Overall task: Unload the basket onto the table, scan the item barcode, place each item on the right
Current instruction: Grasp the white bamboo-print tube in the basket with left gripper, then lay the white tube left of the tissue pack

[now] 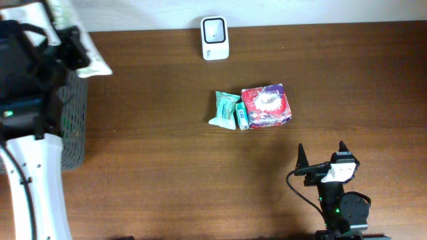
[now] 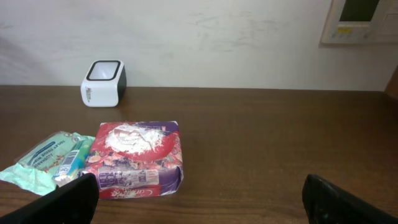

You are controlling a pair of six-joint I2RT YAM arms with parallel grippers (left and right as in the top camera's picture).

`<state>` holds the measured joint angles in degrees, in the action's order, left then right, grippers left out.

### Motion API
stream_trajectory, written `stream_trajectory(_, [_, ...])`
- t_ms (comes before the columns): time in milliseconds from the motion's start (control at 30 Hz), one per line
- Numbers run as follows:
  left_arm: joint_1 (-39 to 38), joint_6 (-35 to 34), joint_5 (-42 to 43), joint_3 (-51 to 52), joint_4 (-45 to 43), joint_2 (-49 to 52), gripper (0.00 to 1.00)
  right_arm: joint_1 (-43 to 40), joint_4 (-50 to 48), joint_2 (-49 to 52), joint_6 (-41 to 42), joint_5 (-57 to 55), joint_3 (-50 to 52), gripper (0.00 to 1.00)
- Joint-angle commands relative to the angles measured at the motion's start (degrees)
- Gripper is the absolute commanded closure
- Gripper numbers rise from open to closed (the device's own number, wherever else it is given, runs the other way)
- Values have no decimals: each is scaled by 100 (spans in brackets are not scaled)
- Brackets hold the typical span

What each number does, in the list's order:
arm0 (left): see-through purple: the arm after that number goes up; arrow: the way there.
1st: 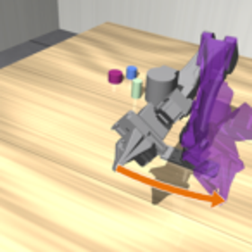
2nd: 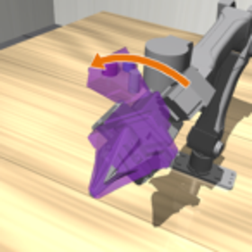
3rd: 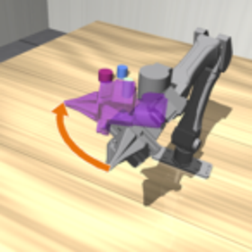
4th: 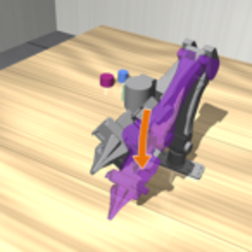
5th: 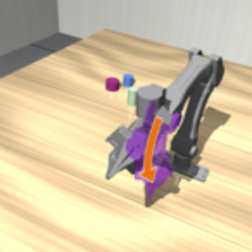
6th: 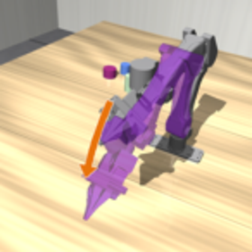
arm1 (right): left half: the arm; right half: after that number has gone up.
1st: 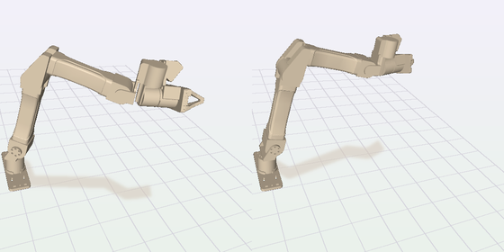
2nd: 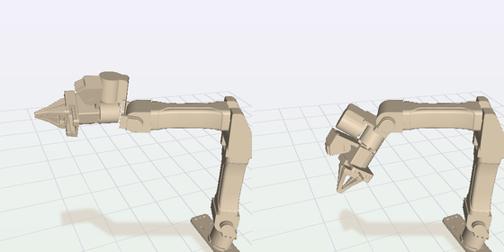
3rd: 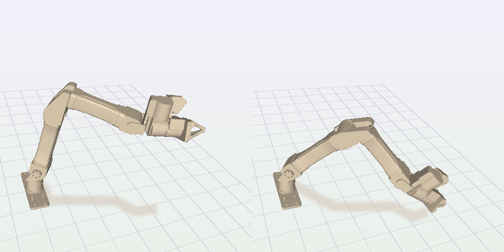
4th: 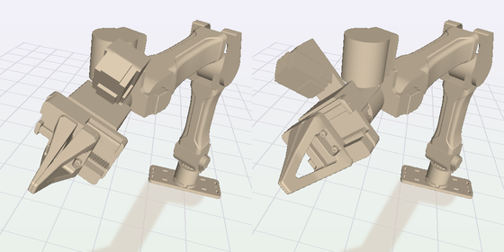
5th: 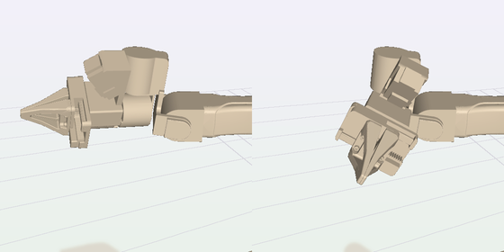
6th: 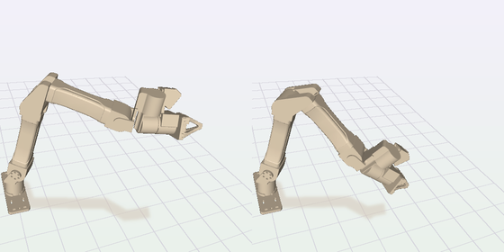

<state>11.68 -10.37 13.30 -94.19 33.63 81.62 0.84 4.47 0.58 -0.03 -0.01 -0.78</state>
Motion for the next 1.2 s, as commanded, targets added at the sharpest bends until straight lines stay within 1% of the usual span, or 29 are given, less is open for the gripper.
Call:
stream_trajectory(0, [-1084,-590,85,109,-13,87,100,28,20,-37,31,-28,46,1])
stream_trajectory(33, [-1287,-590,87,144,13,234,100,28,20,-37,31,-28,46,1])
stream_trajectory(167, [-2197,-592,87,146,208,1399,100,28,20,-37,31,-28,46,1])
stream_trajectory(200, [-2553,-590,87,146,295,2015,100,28,20,-37,31,-28,46,1])
stream_trajectory(233, [-2778,-590,87,146,382,2398,100,28,20,-37,31,-28,46,2])
stream_trajectory(333, [-3294,-590,81,146,439,3174,100,28,20,-37,31,-28,46,1])
stream_trajectory(400, [-3554,-627,-284,146,446,3582,100,28,20,-37,31,-28,46,1])
stream_trajectory(467, [-3670,-1084,-841,146,463,3722,100,28,20,-37,31,-28,46,1])
stream_trajectory(500, [-3716,-1307,-1255,146,463,3742,100,28,20,-37,31,-28,46,1])
stream_trajectory(533, [-3731,-1432,-1718,146,463,3742,100,28,20,-37,31,-28,46,1])
stream_trajectory(567, [-3731,-1445,-2000,146,468,3742,100,28,20,-37,31,-28,46,1])
stream_trajectory(633, [-3744,-1528,-2026,149,588,3753,100,28,20,-37,31,-28,46,1])
stream_trajectory(667, [-3753,-1775,-2015,149,680,3753,100,28,20,-37,31,-28,46,1])
stream_trajectory(700, [-3757,-1803,-2022,149,699,3753,99,28,20,-37,31,-28,46,1])
stream_trajectory(767, [-3757,-1805,-2020,149,719,3770,90,28,20,-37,31,-28,46,1])
stream_trajectory(833, [-3757,-1803,-2020,149,721,3928,85,28,20,-37,31,-28,46,1])
stream_trajectory(900, [-3757,-1803,-1849,149,807,4052,78,28,20,-37,31,-28,46,1])
stream_trajectory(933, [-3755,-1803,-1849,146,800,4052,71,28,20,-37,31,-28,46,1])
stream_trajectory(967, [-3748,-1751,-1869,144,778,4050,61,28,20,-37,31,-28,46,1])
stream_trajectory(1033, [-3694,-1331,-1873,-92,879,4011,60,28,20,-37,31,-28,46,1])
stream_trajectory(1067, [-3674,-1331,-1871,-308,970,3919,60,28,20,-37,31,-28,46,1])
stream_trajectory(1167, [-3663,-1331,-1875,-914,1246,3182,57,28,20,-37,31,-28,46,1])
